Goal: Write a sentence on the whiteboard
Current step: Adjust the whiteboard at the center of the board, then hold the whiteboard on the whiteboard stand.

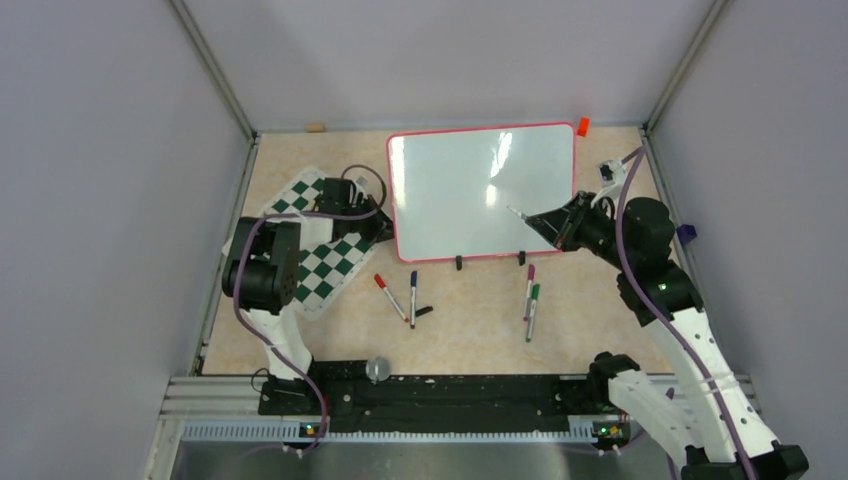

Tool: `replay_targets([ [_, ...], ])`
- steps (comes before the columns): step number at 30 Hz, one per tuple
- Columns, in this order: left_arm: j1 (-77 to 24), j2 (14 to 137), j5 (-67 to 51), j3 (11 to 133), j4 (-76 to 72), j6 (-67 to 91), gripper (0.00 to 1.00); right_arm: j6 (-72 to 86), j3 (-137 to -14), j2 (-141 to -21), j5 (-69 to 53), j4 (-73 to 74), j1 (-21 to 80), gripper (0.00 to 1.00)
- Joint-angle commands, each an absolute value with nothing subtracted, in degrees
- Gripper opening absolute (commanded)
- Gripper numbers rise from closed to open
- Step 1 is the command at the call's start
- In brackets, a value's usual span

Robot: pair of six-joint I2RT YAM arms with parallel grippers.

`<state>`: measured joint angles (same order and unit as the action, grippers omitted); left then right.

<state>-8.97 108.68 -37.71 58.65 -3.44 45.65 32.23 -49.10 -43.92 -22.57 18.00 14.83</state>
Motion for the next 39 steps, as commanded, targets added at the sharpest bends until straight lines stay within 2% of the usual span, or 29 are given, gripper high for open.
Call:
replay_targets([
  [1, -9.8, 103.5, -35.6, 56.2, -4.4, 44.4, 0.0, 32.9, -49.0, -42.8, -23.1, 15.8, 14.3, 0.0],
  [11, -7.8, 94.3, -29.6, 52.3, -0.4, 40.1, 0.0, 30.2, -51.5, -42.3, -20.6, 20.8, 14.3, 0.0],
  [19, -7.5, 78.5, -23.6, 43.2, -1.4, 37.7, 0.0, 30.1, -51.5, -42.8, -21.0, 22.0, 14.3, 0.0],
  [28, -7.6, 61.0, -27.3, 33.3, -7.9, 37.7, 0.01, 31.8, -50.2, -39.5, -16.4, 22.2, 14.3, 0.0],
  [32, -7.6, 54.5, -28.9, 30.2, -9.0, 35.9, 0.09, 32.9, -51.8, -39.4, -10.3, 27.4, 14.3, 0.0],
  [36, -7.6, 50.1, -30.9, 26.7, -10.9, 34.4, 0.21, 35.7, -54.8, -44.3, -6.7, 34.5, 14.3, 0.0],
  [39, -7.6, 47.8, -30.0, 26.2, -8.8, 33.3, 0.36, 36.5, -57.9, -47.0, -4.3, 38.5, 14.4, 0.0],
])
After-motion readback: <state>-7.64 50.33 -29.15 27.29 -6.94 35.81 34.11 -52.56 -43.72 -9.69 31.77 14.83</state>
